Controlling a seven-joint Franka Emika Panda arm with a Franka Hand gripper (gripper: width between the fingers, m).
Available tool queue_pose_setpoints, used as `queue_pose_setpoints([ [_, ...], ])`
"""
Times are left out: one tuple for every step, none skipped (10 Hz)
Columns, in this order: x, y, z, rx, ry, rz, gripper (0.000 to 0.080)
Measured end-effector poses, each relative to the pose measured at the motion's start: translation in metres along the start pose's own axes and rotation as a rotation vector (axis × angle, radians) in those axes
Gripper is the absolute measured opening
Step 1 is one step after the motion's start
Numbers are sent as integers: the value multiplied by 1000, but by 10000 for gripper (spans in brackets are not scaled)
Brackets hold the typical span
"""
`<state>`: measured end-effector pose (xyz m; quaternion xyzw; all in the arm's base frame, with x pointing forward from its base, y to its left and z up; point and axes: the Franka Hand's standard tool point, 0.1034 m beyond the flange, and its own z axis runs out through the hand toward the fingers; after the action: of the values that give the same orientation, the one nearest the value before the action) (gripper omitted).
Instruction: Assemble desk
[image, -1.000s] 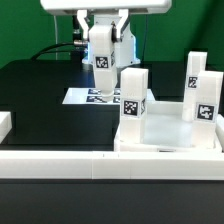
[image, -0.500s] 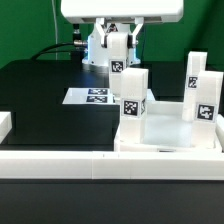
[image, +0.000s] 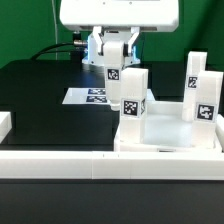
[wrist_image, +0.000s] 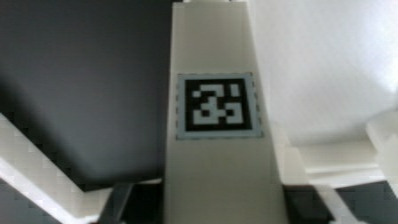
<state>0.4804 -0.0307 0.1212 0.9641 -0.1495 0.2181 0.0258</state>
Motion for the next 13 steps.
queue_pose_setpoints([
  [-5,2,1,-3,-8,2,290],
  [-9,3,1,-5,-14,3,290],
  [-12,3,2,-6,-18,7,290],
  [-11,3,2,-7,-17,-1,290],
  [-12,4,3,-10,-20,-1,290],
  [-13,4,4,-12,-22,-2,290],
  [-13,5,5,-13,-25,-5,290],
  [-12,7,5,-14,-28,-10,290],
  [-11,9,5,-16,-27,-6,290],
  [-11,10,5,-17,-28,-4,290],
  [-11,10,6,-17,-29,-5,290],
  [-10,10,6,-16,-32,-4,290],
  [-7,8,7,-14,-37,-3,290],
])
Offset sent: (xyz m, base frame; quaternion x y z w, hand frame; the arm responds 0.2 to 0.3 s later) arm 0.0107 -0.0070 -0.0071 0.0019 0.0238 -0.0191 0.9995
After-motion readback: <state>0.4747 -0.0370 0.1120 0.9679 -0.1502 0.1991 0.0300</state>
